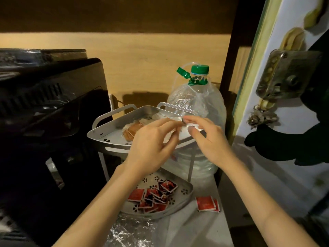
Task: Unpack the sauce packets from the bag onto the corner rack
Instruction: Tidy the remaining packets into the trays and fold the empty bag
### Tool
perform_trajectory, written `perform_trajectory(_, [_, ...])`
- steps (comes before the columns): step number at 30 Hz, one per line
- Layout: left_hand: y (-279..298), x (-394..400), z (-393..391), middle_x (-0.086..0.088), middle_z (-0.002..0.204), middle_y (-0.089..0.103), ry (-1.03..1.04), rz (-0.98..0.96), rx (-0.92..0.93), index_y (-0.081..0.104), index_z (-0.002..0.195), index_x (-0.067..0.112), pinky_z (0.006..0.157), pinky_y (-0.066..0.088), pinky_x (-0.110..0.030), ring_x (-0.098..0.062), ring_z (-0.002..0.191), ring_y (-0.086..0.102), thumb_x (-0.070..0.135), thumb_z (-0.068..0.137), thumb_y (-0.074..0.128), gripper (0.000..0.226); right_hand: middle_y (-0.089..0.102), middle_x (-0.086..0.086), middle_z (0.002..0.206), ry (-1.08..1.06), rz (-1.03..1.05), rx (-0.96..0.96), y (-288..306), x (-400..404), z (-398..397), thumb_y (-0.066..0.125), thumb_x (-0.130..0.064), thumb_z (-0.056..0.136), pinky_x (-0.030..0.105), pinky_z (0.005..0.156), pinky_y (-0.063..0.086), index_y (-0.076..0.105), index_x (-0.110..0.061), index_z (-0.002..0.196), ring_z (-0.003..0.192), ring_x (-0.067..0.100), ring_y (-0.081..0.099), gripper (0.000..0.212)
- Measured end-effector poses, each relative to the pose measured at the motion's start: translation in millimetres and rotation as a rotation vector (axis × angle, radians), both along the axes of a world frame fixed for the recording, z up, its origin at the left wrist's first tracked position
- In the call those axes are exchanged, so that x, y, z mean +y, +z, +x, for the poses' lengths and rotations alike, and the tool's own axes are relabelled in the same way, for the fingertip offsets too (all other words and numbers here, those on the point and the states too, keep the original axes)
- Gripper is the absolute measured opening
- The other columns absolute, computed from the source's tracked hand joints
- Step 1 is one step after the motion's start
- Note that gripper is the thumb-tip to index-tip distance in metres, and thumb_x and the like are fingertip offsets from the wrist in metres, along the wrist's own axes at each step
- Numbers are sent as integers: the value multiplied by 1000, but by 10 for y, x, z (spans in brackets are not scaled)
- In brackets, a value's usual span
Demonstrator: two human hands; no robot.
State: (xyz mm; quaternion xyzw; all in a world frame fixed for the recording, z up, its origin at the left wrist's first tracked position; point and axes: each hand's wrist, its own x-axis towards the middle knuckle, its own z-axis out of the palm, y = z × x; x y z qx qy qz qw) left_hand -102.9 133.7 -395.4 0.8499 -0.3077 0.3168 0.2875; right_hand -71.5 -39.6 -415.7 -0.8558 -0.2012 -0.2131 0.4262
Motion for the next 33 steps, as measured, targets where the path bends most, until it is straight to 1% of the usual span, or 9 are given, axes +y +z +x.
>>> perform_trajectory(2, [-153,-229,-20,0,88,70,-122,-59,-27,67,101,13,67,52,-32,-11,79,64,21,86,47,26,58,-2,119,-91,47,-87,-143,-173,-38,54,-17,91,8,88,37,55,-22,123,109,5,50,33])
perform_trajectory(5, [-445,-481,-43,0,84,70,-199,-145,-3,68,96,10,68,49,-18,-5,75,60,17,83,51,23,58,-4,113,-168,100,-154,-412,-333,-83,54,-16,87,18,90,40,55,-16,123,107,8,52,36])
perform_trajectory(10, [-1209,-965,169,0,117,63,-245,-70,294,60,116,17,93,42,-23,-9,109,55,19,86,55,30,57,-2,121,-209,114,132,-1114,-735,-148,56,-9,88,28,97,44,47,-26,129,113,12,52,46])
perform_trajectory(14, [-1801,-1198,312,-6,142,43,-216,29,536,40,136,18,107,24,-19,-16,131,38,25,87,57,52,58,5,125,-270,121,323,-1663,-966,-183,54,-8,89,9,90,42,45,-19,133,110,7,52,46])
perform_trajectory(17, [-2185,-1306,402,-7,151,28,-173,106,657,29,142,17,104,10,-13,-19,139,25,28,88,57,62,58,8,124,-312,99,446,-2041,-1066,-174,56,-8,88,1,82,36,44,-15,135,106,8,51,49])
perform_trajectory(22, [-2685,-1371,518,-11,156,12,-146,240,870,15,146,17,115,10,-29,-25,143,12,37,87,56,74,49,9,137,-303,-56,656,-2616,-1165,-95,61,-24,86,33,107,33,36,-17,140,130,24,40,60])
perform_trajectory(24, [-2818,-1369,531,-10,156,10,-129,311,875,13,146,16,117,8,-33,-26,144,9,39,88,53,74,38,8,146,-277,-193,683,-2764,-1191,-84,59,-31,84,37,112,25,32,-16,142,136,28,29,66])
perform_trajectory(29, [-2939,-1389,546,-10,154,20,-127,333,807,21,144,11,112,1,-22,-22,144,12,31,94,45,60,20,1,156,-218,-302,763,-2882,-1252,-83,38,-65,74,49,115,17,25,-29,144,143,27,11,80])
perform_trajectory(33, [-2890,-1371,535,-10,149,32,-120,295,806,31,141,11,112,19,-27,-23,138,29,30,91,51,57,38,7,143,-280,-230,656,-2743,-1236,-95,66,-41,77,39,109,27,46,-20,132,135,28,23,62])
